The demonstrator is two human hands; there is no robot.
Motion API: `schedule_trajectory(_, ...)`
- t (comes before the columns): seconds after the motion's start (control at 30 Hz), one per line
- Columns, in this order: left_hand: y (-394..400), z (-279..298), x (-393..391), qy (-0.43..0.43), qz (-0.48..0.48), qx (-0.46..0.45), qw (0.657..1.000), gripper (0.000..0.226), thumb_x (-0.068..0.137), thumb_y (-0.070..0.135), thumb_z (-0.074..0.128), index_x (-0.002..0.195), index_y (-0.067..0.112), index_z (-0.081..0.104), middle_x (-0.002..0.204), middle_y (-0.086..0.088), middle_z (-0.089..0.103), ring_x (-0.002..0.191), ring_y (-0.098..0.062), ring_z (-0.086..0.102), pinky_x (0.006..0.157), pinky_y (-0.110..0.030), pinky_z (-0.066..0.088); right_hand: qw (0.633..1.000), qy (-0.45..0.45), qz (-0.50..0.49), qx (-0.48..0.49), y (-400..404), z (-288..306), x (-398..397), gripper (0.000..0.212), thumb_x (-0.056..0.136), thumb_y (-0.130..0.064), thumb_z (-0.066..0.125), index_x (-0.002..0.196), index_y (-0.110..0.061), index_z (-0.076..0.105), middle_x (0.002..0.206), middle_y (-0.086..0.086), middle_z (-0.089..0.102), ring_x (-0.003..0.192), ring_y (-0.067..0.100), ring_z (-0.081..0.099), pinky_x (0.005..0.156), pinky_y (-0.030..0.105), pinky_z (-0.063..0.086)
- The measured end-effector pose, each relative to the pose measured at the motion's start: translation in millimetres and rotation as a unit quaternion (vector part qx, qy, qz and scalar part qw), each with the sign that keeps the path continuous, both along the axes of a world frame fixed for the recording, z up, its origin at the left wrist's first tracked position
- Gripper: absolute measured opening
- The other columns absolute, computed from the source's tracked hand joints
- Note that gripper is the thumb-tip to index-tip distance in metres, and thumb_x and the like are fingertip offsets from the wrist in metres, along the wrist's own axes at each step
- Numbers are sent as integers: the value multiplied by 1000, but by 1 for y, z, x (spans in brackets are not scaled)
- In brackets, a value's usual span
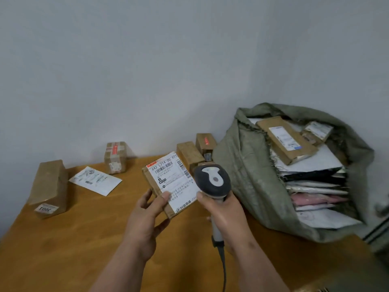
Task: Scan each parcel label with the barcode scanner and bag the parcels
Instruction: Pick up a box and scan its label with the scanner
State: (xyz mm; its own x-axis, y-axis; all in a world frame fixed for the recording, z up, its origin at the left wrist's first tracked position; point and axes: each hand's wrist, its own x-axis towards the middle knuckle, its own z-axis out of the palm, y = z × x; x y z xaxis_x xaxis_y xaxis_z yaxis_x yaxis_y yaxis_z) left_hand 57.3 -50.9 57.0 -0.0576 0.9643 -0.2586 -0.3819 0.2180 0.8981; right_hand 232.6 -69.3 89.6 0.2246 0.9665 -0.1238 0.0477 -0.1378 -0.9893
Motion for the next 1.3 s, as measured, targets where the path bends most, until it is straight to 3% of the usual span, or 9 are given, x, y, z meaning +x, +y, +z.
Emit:
schedule_trajectory(0.1,5,5,20,2,-67,7,998,81,65,41,79,138,28,48,105,0,77,104,-18,70,84,-40,49,997,63,-38,18,-9,-3,16,55,78,-32,84,127,-30,59,96,-22,75,95,1,70,91,37,59)
schedule_trajectory(0.27,8,7,55,-1,-130,10,991,85,61,43,81,138,26,48,105,1,76,98,-17,72,80,-38,49,988,116,-89,56,-20,-4,42,67,72,-33,83,132,-29,54,90,-30,73,85,-11,68,60,15,57)
schedule_trajectory(0.5,9,18,103,19,-213,35,976,85,61,49,83,137,29,52,111,4,75,99,-13,72,82,-39,48,980,119,-147,64,-40,-7,86,63,81,-34,80,138,-34,51,123,-9,68,113,16,64,84,40,59)
schedule_trajectory(0.67,19,36,165,38,-314,64,947,72,70,44,84,135,44,52,119,10,71,110,-17,67,86,-43,53,970,121,-189,96,-40,0,142,49,85,-26,77,129,-32,58,115,-7,74,103,16,71,79,38,61)
schedule_trajectory(0.87,55,52,270,80,-316,126,937,99,66,47,84,151,32,36,122,6,70,97,-8,72,79,-26,57,959,160,-214,94,-16,9,239,46,88,-23,75,131,-26,59,114,2,75,100,26,73,86,46,60)
schedule_trajectory(1.03,89,66,386,145,-294,182,927,54,71,55,76,120,52,55,115,17,71,108,-6,67,100,-32,51,956,168,-226,85,12,18,348,40,90,-23,74,127,-28,61,110,2,76,88,25,76,75,41,59)
schedule_trajectory(1.13,115,73,445,287,-212,262,896,76,75,57,75,142,40,43,129,16,58,116,-4,56,94,-20,45,951,201,-226,59,30,17,407,35,88,-25,75,122,-25,65,107,5,77,88,26,76,85,52,60)
schedule_trajectory(1.2,134,76,477,412,-134,315,845,85,78,54,74,150,30,35,143,-1,39,128,-18,41,103,-32,39,948,210,-234,48,42,12,438,36,86,-25,77,120,-23,66,108,6,76,85,25,77,77,45,61)
schedule_trajectory(1.3,153,72,515,554,-95,346,751,85,84,55,68,153,29,26,154,-3,21,134,-25,18,111,-44,29,944,221,-243,39,56,-1,471,34,85,-24,77,118,-19,68,107,5,76,82,23,77,68,37,59)
